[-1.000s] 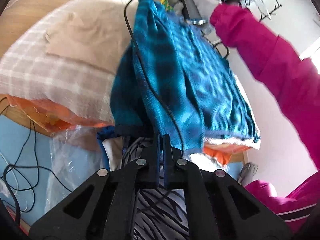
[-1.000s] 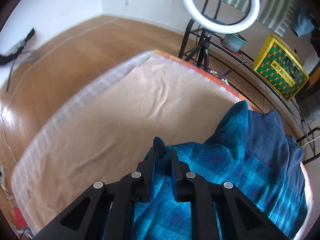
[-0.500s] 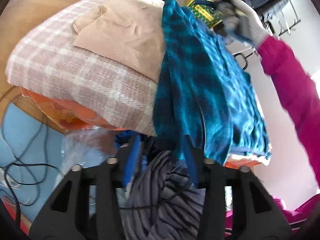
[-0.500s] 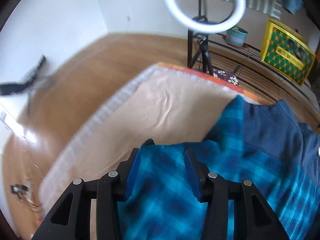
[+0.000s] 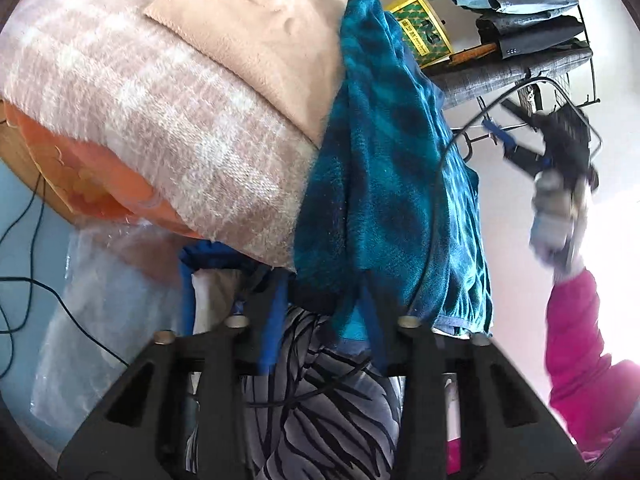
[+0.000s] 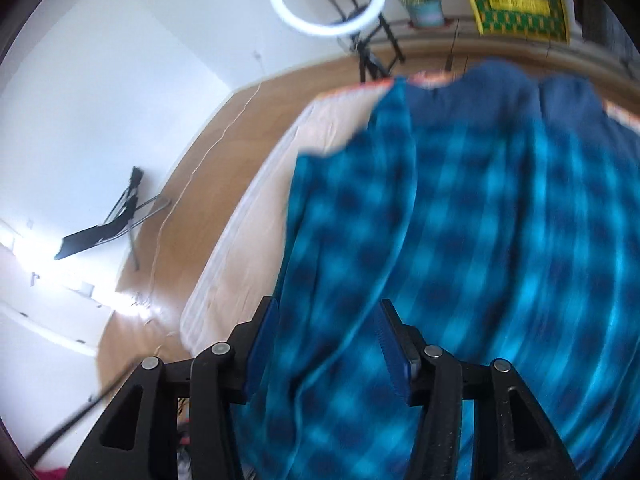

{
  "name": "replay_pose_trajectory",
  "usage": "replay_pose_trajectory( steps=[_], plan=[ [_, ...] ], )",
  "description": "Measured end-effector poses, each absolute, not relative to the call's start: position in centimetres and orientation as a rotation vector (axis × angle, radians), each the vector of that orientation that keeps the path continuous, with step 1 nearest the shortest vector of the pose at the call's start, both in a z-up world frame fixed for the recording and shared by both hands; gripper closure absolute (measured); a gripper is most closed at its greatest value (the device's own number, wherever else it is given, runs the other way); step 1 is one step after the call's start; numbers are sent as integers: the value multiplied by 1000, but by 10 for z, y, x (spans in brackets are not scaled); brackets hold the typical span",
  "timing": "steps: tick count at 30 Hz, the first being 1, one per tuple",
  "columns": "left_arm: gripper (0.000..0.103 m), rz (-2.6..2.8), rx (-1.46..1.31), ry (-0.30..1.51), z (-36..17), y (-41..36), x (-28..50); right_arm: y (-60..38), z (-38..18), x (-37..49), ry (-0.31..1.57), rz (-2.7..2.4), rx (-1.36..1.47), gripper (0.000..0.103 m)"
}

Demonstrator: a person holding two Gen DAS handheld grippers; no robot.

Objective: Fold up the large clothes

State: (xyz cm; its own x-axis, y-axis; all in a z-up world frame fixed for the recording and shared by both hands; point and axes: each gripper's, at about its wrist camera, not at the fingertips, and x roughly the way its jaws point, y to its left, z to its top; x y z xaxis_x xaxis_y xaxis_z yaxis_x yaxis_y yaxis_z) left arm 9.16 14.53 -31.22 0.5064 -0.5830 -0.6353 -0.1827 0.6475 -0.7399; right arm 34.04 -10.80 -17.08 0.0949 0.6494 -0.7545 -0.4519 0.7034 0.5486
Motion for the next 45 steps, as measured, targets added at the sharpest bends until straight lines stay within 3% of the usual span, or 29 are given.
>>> replay_pose_trajectory(
  steps=[2,8,11,12,13,17,18,19,21,29,34,43,45],
  plan=[
    [93,-293,-851,1039,-309,142,92,-106,-188,321,1260,842,222,49],
    [95,-293,-793,1001,-284,137,85,-77,-242,304,1355,826,250,55],
    [95,-284,-773,998,-278,136,82,-61,-258,302,1385,837,243,79],
    [95,-282,-769,999,-277,135,82,-56,-261,301,1384,836,230,96],
    [95,-279,-765,999,-276,135,81,-52,-262,300,1379,822,197,103],
    [93,-255,-751,1017,-276,133,81,-49,-252,297,1296,671,-58,103],
    [88,-254,-751,1024,-276,133,81,-54,-247,298,1285,672,-51,97],
    [77,-254,-745,1023,-274,134,80,-62,-240,299,1282,682,-12,94],
    [71,-248,-712,1003,-266,137,73,-83,-218,296,1249,726,103,67],
    [71,-189,-600,938,-216,173,41,-158,-74,236,891,691,-7,67],
    [71,-146,-548,893,-176,195,26,-216,17,191,672,623,-48,54],
    [70,-120,-429,855,-80,215,-11,-343,130,127,512,403,-48,53],
    [66,-111,-403,848,-58,217,-19,-361,143,118,497,354,-58,52]
  ],
)
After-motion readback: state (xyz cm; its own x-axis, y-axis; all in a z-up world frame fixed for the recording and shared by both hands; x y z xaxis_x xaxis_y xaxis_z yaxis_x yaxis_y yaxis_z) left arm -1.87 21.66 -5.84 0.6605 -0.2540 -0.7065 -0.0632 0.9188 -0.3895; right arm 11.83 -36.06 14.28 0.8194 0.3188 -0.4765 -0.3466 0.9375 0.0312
